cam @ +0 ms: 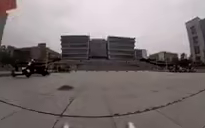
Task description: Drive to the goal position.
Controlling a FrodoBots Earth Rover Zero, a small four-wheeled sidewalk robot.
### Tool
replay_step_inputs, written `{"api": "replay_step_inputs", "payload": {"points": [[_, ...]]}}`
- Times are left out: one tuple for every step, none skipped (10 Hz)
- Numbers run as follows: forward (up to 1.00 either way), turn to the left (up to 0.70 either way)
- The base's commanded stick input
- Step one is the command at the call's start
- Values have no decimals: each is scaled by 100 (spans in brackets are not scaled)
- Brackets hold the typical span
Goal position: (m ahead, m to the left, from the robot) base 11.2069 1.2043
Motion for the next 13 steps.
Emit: {"api": "replay_step_inputs", "payload": {"points": [[70,9],[70,9],[70,3],[70,0],[70,0],[70,0],[70,0],[70,0],[70,0],[70,0],[70,0],[70,1],[70,1]]}}
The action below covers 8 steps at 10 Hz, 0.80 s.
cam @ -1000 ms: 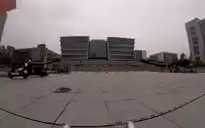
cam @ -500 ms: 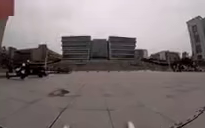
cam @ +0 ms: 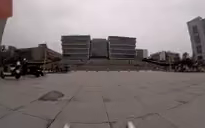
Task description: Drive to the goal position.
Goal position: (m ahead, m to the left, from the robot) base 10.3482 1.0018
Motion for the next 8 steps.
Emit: {"api": "replay_step_inputs", "payload": {"points": [[70,2],[70,6],[70,10],[70,7],[70,2],[70,1],[70,1],[70,1]]}}
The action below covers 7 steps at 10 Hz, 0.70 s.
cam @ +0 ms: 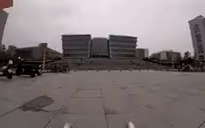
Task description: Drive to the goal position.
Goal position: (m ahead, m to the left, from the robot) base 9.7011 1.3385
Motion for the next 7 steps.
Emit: {"api": "replay_step_inputs", "payload": {"points": [[70,1],[70,1],[70,1],[70,1],[70,1],[70,1],[70,1]]}}
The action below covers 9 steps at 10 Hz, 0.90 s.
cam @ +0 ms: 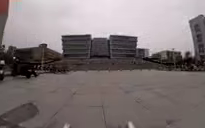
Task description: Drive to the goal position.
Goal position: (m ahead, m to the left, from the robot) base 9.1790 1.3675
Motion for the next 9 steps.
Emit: {"api": "replay_step_inputs", "payload": {"points": [[70,1],[70,7],[70,13],[70,13],[70,7],[70,1],[70,0],[70,1],[70,0]]}}
